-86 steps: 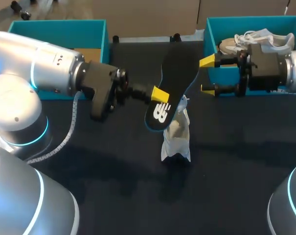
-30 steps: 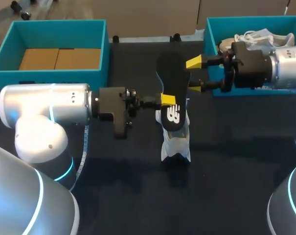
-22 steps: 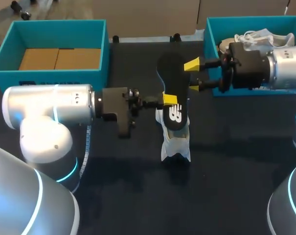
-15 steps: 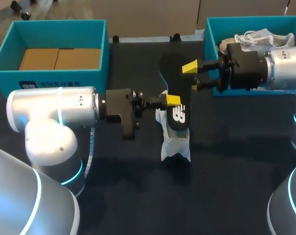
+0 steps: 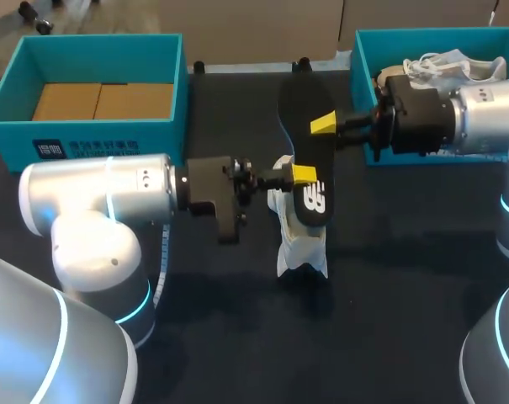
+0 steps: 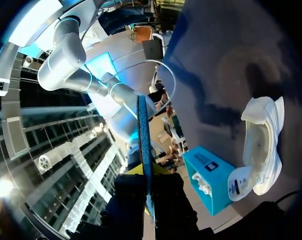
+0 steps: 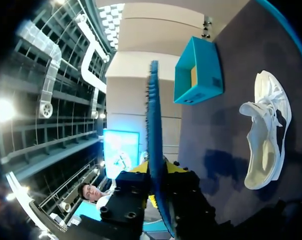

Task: Take the shoe out of the shoebox, open the shoe tongue, remove and reinsert the insole, then place the shoe into the shoebox

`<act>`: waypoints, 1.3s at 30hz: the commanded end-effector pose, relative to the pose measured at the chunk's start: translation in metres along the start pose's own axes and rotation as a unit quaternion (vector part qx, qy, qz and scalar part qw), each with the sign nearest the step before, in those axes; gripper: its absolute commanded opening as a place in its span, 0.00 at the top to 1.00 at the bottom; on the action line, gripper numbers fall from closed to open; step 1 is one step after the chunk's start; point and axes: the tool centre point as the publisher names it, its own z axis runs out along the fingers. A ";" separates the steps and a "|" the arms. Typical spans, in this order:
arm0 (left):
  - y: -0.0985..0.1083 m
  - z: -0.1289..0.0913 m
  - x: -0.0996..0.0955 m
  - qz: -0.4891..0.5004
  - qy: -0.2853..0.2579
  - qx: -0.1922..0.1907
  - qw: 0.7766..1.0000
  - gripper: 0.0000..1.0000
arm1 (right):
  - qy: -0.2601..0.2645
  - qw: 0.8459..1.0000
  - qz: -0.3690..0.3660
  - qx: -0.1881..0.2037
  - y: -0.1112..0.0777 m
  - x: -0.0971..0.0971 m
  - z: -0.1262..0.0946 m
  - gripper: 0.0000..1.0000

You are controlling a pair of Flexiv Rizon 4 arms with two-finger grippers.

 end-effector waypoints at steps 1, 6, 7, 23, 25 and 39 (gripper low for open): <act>-0.003 0.001 0.000 -0.002 0.002 -0.002 1.000 1.00 | -0.002 1.000 0.001 0.002 0.002 -0.001 0.003 1.00; -0.002 -0.002 -0.002 -0.006 0.002 -0.003 1.000 1.00 | -0.002 1.000 0.005 0.003 0.002 -0.005 0.003 1.00; -0.002 -0.003 -0.002 -0.006 0.002 -0.003 1.000 1.00 | -0.002 1.000 0.006 0.003 0.002 -0.006 0.003 1.00; 0.001 -0.042 -0.007 -0.014 0.033 -0.008 0.999 0.00 | -0.007 1.000 0.027 0.009 0.005 -0.022 0.001 1.00; 0.003 -0.049 -0.006 -0.015 0.044 -0.009 0.999 0.00 | -0.008 1.000 0.029 0.010 0.005 -0.023 0.000 1.00; 0.013 -0.073 -0.014 -0.053 0.161 0.013 0.985 0.00 | -0.012 0.999 0.037 0.014 0.004 -0.029 0.001 1.00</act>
